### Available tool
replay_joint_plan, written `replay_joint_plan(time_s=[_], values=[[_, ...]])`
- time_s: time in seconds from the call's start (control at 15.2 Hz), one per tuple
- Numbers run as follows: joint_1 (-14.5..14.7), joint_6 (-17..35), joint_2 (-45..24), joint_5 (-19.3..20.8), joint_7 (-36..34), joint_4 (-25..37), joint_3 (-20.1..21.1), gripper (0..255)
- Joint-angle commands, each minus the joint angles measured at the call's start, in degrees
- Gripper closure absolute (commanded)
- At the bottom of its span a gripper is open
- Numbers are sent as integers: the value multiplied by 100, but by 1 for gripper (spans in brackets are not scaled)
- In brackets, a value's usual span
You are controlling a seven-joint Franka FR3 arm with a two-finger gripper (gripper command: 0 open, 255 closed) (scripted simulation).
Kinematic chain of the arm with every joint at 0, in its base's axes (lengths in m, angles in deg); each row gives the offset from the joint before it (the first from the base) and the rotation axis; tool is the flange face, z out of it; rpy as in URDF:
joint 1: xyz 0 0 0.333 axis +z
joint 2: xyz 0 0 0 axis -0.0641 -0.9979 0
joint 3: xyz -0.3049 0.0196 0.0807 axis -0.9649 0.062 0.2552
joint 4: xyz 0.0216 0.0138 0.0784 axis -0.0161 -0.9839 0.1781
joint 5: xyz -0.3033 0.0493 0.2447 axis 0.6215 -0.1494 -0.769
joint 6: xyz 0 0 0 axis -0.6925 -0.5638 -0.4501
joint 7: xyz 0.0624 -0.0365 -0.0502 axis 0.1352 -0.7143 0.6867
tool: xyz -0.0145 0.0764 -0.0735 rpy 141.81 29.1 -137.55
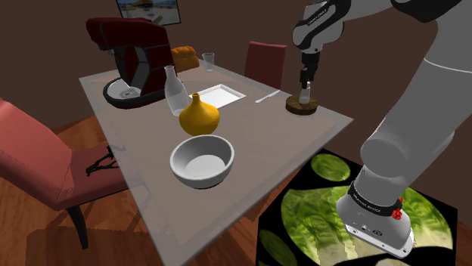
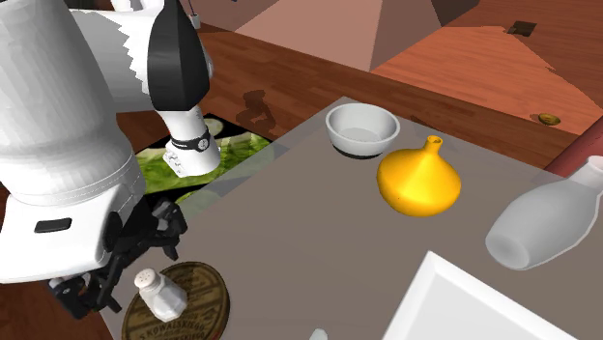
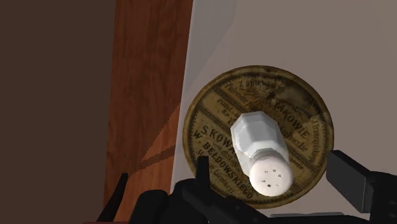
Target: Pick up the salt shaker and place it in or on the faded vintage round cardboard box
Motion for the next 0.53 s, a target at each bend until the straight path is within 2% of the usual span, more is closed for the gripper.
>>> replay_joint_plan(time_s=[0.0, 0.13, 0.4, 0.46], values=[[0, 0, 0, 0, 0, 0, 0, 0], [0, 0, 0, 0, 0, 0, 0, 0], [57, -716, 294, 45, -43, 423, 64, 0], [56, -716, 294, 45, -43, 423, 64, 0]])
